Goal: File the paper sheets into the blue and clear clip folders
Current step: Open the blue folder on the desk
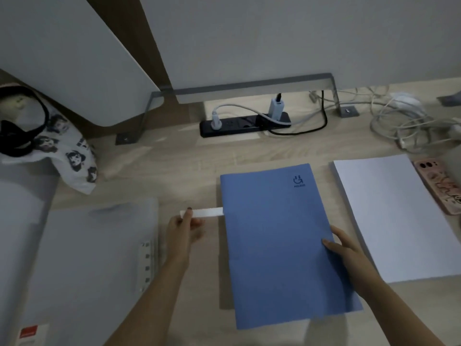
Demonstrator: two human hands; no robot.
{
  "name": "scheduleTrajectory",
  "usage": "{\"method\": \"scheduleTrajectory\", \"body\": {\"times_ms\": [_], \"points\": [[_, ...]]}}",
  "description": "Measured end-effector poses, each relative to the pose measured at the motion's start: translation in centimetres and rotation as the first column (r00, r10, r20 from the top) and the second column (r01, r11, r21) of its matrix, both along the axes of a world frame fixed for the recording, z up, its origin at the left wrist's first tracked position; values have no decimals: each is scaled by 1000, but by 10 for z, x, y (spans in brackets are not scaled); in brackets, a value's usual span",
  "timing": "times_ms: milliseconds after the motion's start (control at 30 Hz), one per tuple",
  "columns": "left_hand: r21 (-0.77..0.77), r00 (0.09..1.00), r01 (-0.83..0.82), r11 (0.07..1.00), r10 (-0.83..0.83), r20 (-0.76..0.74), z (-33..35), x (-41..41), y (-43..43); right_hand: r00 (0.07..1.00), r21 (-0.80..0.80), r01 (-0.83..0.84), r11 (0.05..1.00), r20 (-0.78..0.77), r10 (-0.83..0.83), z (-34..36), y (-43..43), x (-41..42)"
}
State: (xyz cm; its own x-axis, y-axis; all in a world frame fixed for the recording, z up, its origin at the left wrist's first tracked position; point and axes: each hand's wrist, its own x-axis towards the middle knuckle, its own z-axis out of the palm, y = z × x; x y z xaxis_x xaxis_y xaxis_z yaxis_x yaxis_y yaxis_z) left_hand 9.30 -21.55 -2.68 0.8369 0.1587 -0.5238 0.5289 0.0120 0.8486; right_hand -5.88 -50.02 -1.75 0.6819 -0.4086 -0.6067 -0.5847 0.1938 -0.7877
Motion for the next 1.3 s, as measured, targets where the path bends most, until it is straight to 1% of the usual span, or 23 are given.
{"method": "scheduleTrajectory", "body": {"times_ms": [133, 233, 300, 333, 367, 400, 433, 467, 500, 533, 600, 633, 700, 767, 867, 933, 967, 1033, 1067, 1100, 1167, 1233, 1300], "points": [[50, 1000, 14, 999, -13, -9, -11, 20, 1, 999, 6, -32, 999, -28, 32, -8, -2, 6], [61, 999, 10, 998, -8, -32, -24, 18, -3, 999, -39, -36, 999, -29, 35, -11, -7, 8], [98, 1000, 23, 995, -22, -9, -31, 12, -5, 999, -73, -28, 997, -26, 26, -12, -9, 11], [161, 998, 58, 985, -62, 21, -33, 6, -8, 999, -101, -17, 995, -32, 14, -14, -10, 12], [243, 988, 130, 961, -146, 47, -33, -2, -11, 999, -142, -16, 990, -39, 10, -16, -10, 13], [308, 963, 232, 923, -263, 62, -32, -13, -15, 999, -195, -23, 981, -49, 13, -20, -11, 14], [332, 921, 347, 877, -386, 58, -31, -25, -20, 998, -254, -43, 966, -57, 30, -25, -11, 14], [310, 871, 454, 835, -489, 43, -31, -37, -25, 996, -320, -66, 945, -71, 46, -28, -9, 15], [249, 825, 540, 804, -564, 33, -32, -48, -31, 994, -389, -98, 916, -90, 68, -30, -7, 16], [185, 792, 594, 783, -609, 37, -34, -56, -36, 989, -451, -133, 882, -117, 89, -32, -6, 17], [146, 759, 637, 757, -649, 50, -38, -65, -44, 984, -523, -165, 837, -145, 103, -30, -1, 19], [147, 754, 643, 751, -655, 48, -38, -67, -47, 986, -526, -155, 836, -138, 97, -28, 2, 20], [137, 760, 639, 757, -649, 39, -37, -67, -50, 992, -500, -112, 859, -106, 68, -24, 5, 21], [111, 766, 635, 764, -642, 38, -35, -67, -50, 998, -459, -63, 886, -43, 48, -17, 6, 20], [19, 789, 613, 789, -614, 9, -23, -65, -49, 999, -337, 23, 941, 28, -14, 14, 8, 16], [-39, 777, 627, 778, -628, -38, -12, -62, -48, 997, -268, 34, 963, 76, -14, 45, 9, 13], [-59, 759, 646, 761, -648, -55, -6, -60, -48, 995, -198, 25, 980, 100, -5, 60, 11, 12], [-120, 721, 676, 727, -686, -94, 7, -56, -46, 989, 42, -42, 998, 145, 36, 82, 16, 13], [-177, 700, 688, 704, -708, -92, 14, -53, -45, 986, 115, -98, 989, 145, 81, 89, 21, 14], [-236, 673, 705, 669, -736, -77, 22, -50, -44, 981, 128, -160, 979, 126, 144, 94, 30, 17], [-331, 637, 720, 611, -770, -37, 41, -45, -43, 951, 84, -298, 951, 116, 288, 98, 51, 23], [-437, 679, 659, 613, -734, -5, 63, -41, -42, 903, 33, -405, 914, 172, 393, 96, 71, 32], [-525, 724, 591, 612, -690, 11, 80, -39, -33, 871, 5, -454, 891, 211, 443, 91, 90, 39]]}}
